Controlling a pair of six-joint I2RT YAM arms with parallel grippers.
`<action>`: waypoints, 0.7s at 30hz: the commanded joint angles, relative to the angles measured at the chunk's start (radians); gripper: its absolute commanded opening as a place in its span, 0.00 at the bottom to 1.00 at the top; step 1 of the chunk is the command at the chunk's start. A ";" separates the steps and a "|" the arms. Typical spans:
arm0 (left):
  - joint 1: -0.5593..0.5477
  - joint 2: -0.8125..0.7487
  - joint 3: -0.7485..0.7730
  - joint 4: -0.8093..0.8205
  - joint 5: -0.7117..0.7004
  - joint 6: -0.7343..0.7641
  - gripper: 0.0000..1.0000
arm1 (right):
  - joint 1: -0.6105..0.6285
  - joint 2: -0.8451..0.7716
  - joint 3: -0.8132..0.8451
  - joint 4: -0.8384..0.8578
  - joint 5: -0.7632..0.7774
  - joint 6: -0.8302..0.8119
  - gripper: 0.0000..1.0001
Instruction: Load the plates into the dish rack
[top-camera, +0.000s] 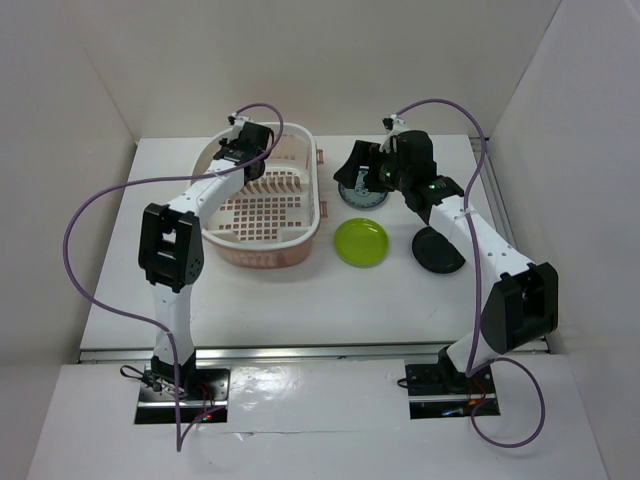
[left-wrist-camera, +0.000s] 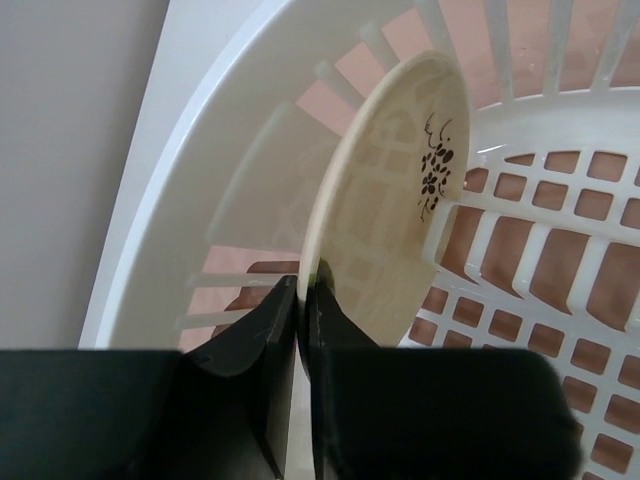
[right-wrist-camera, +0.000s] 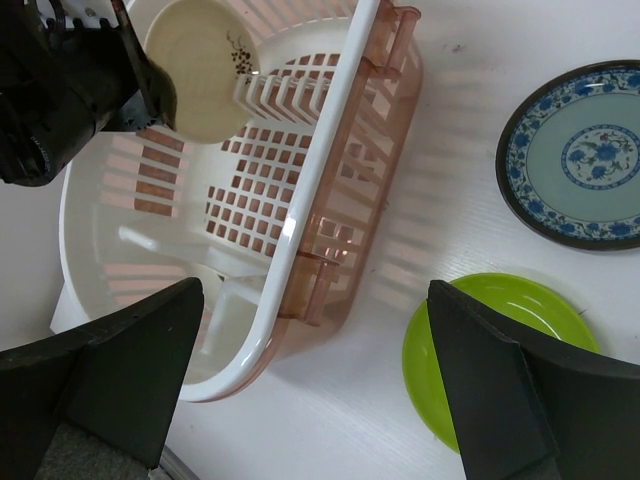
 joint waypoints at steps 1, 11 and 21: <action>-0.003 0.017 0.035 0.000 0.026 -0.021 0.22 | 0.009 -0.001 0.033 0.027 -0.011 0.003 1.00; -0.003 0.017 0.044 0.000 0.026 -0.030 0.46 | 0.009 -0.011 0.014 0.036 -0.020 0.003 1.00; -0.003 -0.012 0.053 -0.010 0.042 -0.040 0.68 | 0.009 -0.020 0.005 0.046 -0.029 0.003 1.00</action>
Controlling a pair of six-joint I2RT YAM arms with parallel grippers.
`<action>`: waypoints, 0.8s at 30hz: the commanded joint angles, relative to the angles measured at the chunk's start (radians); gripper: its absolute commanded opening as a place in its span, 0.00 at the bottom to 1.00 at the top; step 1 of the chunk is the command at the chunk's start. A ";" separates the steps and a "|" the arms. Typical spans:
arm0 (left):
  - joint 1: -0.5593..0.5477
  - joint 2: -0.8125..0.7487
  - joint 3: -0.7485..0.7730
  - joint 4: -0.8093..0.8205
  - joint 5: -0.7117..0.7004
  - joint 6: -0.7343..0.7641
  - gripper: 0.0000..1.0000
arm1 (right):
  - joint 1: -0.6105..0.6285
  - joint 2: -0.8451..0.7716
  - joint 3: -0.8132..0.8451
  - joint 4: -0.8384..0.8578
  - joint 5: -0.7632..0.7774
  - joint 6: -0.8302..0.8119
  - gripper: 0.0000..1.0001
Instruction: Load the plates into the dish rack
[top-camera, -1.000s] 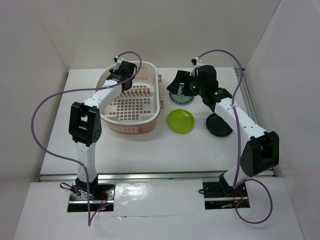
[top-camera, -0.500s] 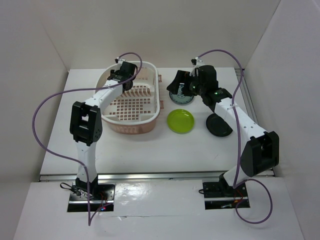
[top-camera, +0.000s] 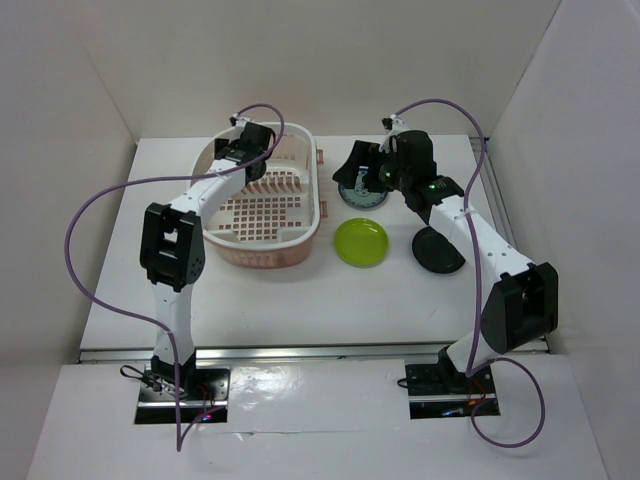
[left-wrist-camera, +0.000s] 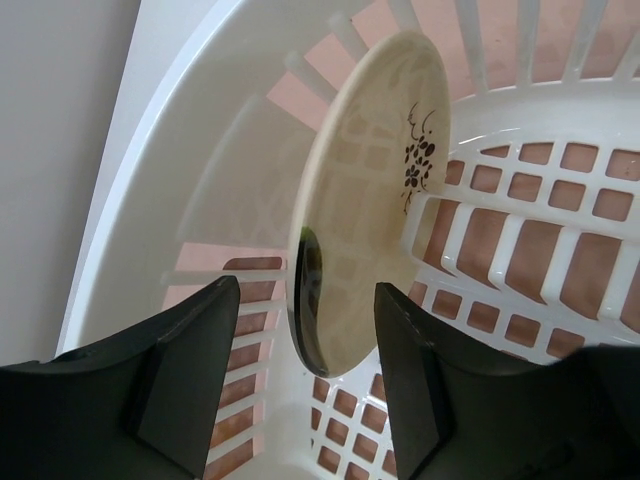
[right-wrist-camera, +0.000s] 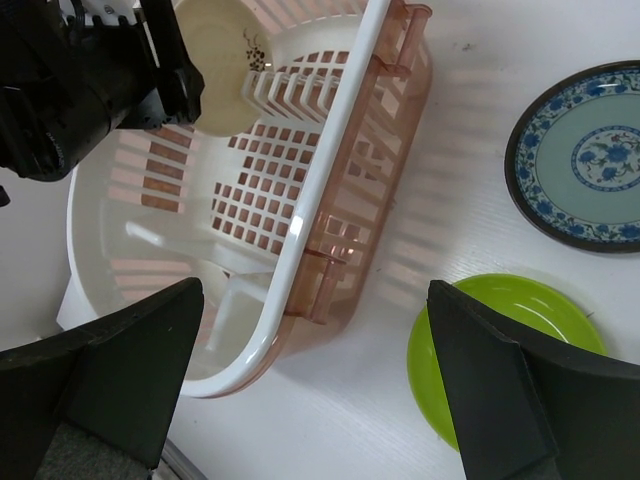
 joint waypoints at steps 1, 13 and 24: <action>-0.003 -0.034 0.055 0.002 0.013 -0.016 0.70 | 0.009 -0.011 0.005 0.042 -0.011 0.002 1.00; -0.076 -0.318 0.059 -0.048 0.420 -0.014 1.00 | -0.257 0.219 0.016 0.117 -0.012 -0.007 0.98; -0.076 -0.547 -0.044 0.041 1.002 -0.140 1.00 | -0.347 0.647 0.203 0.111 -0.077 -0.048 0.94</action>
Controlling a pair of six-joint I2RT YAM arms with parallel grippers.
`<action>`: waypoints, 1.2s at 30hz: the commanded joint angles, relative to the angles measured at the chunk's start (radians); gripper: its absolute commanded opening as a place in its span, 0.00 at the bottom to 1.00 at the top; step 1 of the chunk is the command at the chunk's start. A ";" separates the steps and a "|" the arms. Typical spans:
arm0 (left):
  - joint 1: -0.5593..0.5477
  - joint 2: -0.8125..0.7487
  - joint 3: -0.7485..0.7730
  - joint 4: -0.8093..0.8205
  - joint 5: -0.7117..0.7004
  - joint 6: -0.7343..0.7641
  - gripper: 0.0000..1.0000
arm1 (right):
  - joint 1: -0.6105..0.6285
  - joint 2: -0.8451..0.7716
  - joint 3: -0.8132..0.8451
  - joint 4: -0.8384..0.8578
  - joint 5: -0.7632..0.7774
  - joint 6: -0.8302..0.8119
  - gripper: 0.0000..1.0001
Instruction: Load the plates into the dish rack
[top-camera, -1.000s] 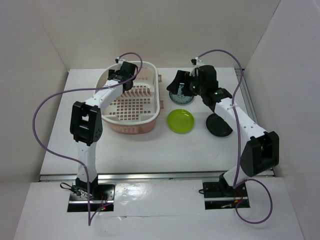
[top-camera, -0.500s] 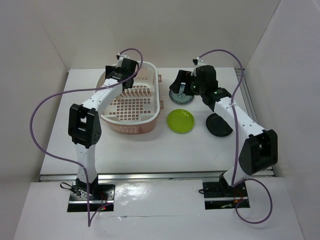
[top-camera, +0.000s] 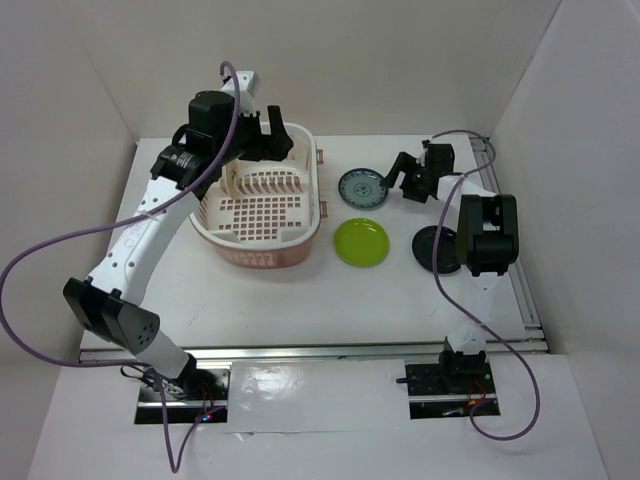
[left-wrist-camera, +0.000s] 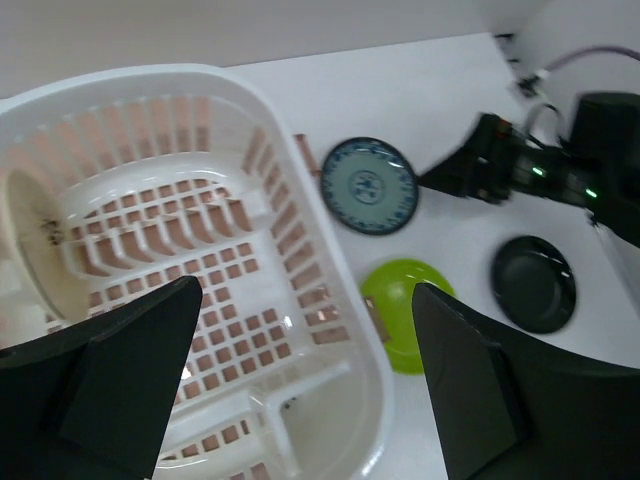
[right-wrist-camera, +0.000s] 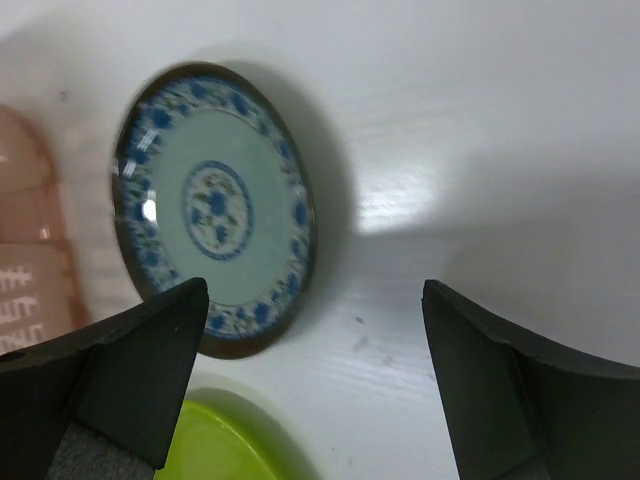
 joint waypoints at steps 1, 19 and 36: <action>0.003 -0.040 -0.029 0.056 0.190 -0.048 1.00 | 0.019 0.061 0.083 0.010 -0.036 -0.028 0.94; 0.003 -0.077 -0.032 -0.059 0.122 -0.017 1.00 | 0.019 0.216 0.092 0.030 -0.134 0.017 0.58; 0.040 -0.036 -0.041 -0.090 0.180 -0.059 1.00 | -0.068 0.104 -0.013 0.097 -0.093 0.179 0.00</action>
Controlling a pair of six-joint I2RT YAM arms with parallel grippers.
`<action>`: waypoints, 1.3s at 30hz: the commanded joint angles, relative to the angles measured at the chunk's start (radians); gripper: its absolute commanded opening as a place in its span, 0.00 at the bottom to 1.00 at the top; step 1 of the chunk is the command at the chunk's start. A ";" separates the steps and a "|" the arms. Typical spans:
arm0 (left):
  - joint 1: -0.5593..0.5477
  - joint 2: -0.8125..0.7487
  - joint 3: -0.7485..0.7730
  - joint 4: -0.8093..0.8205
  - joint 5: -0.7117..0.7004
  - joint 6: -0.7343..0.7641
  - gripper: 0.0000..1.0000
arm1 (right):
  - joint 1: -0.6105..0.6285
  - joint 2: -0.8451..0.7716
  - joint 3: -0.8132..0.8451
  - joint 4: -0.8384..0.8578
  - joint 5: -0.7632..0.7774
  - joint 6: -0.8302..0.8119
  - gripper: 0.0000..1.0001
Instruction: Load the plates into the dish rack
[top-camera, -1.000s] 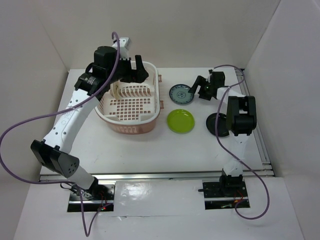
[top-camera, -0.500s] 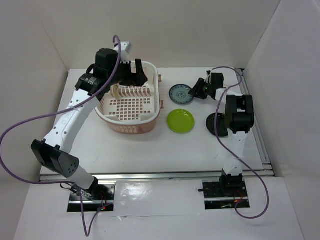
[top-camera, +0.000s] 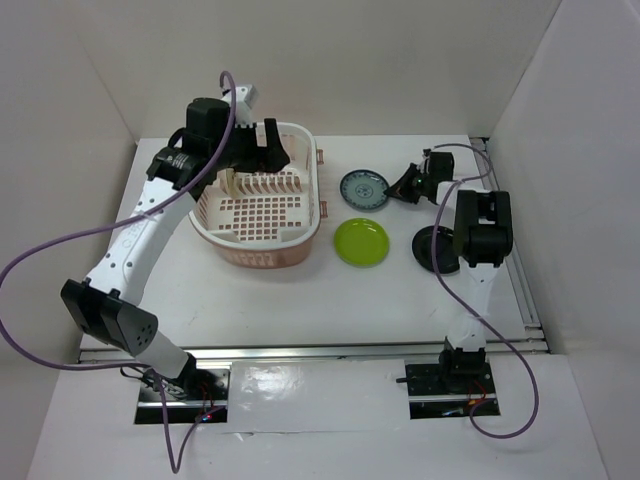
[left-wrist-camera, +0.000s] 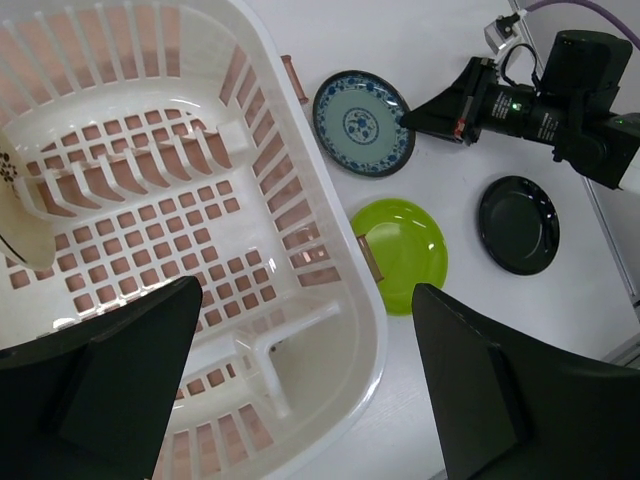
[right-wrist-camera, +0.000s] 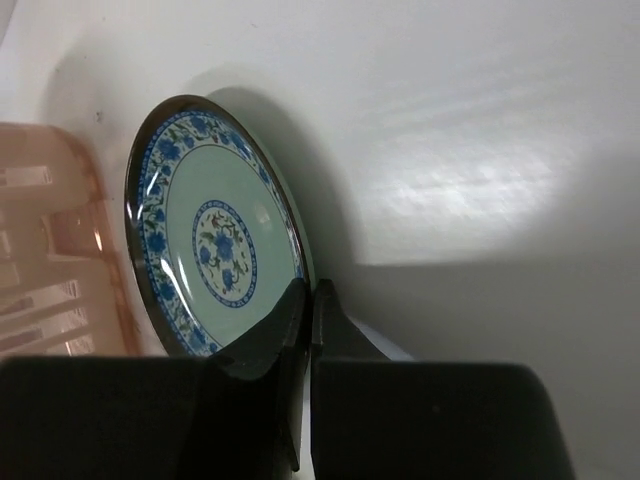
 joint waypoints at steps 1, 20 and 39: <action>0.008 0.013 0.008 0.001 0.053 -0.035 1.00 | -0.038 -0.087 -0.097 0.000 0.076 0.062 0.00; -0.001 0.188 0.075 0.261 0.260 -0.221 1.00 | 0.089 -0.692 -0.248 0.175 -0.014 0.070 0.00; -0.001 0.282 0.101 0.333 0.322 -0.246 0.24 | 0.219 -0.733 -0.260 0.201 -0.116 0.061 0.00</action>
